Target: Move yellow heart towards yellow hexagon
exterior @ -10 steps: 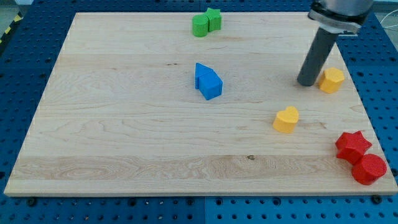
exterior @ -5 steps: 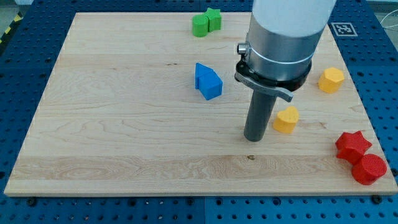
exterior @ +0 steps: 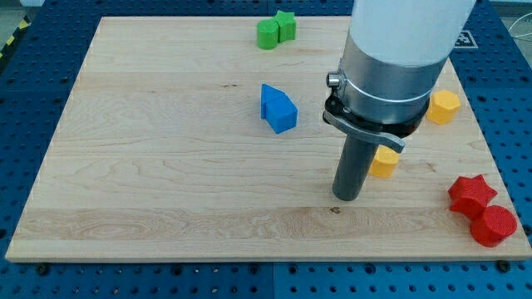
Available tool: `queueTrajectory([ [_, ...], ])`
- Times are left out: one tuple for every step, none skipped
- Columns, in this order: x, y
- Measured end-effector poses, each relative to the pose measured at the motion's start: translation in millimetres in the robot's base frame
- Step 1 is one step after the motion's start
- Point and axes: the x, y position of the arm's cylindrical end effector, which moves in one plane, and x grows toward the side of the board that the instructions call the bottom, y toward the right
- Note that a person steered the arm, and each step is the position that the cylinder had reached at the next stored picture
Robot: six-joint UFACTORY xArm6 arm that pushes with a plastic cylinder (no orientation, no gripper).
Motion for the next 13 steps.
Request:
queueTrajectory([
  [-16, 0],
  [-36, 6],
  [-39, 20],
  [-27, 20],
  [-14, 24],
  [-23, 39],
  [-48, 49],
  [-74, 50],
  [-74, 50],
  [-48, 50],
  [-21, 57],
  [-20, 72],
  [-42, 74],
])
